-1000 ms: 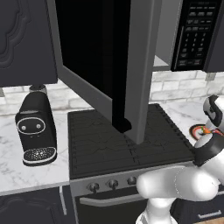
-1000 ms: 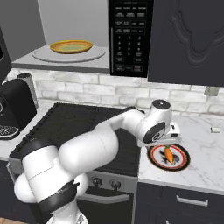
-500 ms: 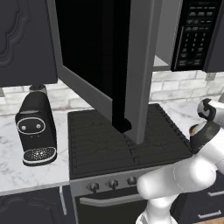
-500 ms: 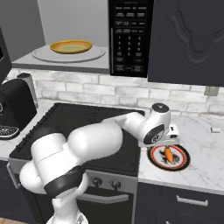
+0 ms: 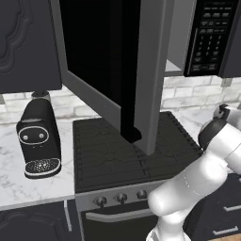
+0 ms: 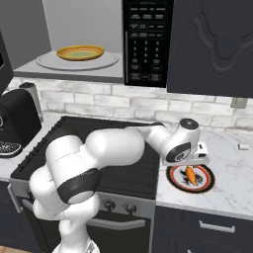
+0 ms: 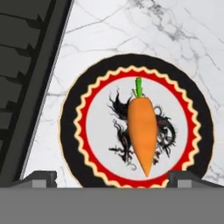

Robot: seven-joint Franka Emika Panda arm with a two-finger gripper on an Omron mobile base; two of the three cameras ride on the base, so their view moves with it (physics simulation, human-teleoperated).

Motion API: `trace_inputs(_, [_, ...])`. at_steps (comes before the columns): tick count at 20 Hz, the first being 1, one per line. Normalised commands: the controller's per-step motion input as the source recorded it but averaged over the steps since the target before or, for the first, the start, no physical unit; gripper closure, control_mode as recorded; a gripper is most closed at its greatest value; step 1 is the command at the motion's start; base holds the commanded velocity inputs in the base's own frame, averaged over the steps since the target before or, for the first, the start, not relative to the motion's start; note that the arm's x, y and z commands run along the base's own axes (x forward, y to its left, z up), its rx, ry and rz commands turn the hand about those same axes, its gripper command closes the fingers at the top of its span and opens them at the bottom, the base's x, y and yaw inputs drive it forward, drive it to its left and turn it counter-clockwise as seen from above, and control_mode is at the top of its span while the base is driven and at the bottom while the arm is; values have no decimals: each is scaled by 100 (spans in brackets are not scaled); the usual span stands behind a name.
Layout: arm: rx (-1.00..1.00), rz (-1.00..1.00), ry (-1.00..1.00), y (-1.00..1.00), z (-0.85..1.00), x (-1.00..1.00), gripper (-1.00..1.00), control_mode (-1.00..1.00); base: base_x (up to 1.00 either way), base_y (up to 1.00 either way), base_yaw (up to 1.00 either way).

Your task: Pick the carrot from the counter and place it in the microwave. Then turn on the microwave.

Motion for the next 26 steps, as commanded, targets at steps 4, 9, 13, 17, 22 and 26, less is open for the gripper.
trace_inputs(4, [3, 0, 2, -26, -9, 13, -100, -100, 0, 0, 0])
trace_inputs(9, [0, 0, 5, -10, -14, 16, -100, -100, 0, 0, 0])
trace_inputs(13, [0, 0, 3, -11, -19, 19, -100, -100, 0, 0, 0])
trace_inputs(17, [0, 0, 2, -11, -21, 21, -100, -100, 0, 0, 0])
trace_inputs(22, [2, 0, 0, -18, -13, 17, -100, -100, 0, 0, 0])
trace_inputs(26, [3, 0, 0, -23, -2, 16, -100, -100, 0, 0, 0])
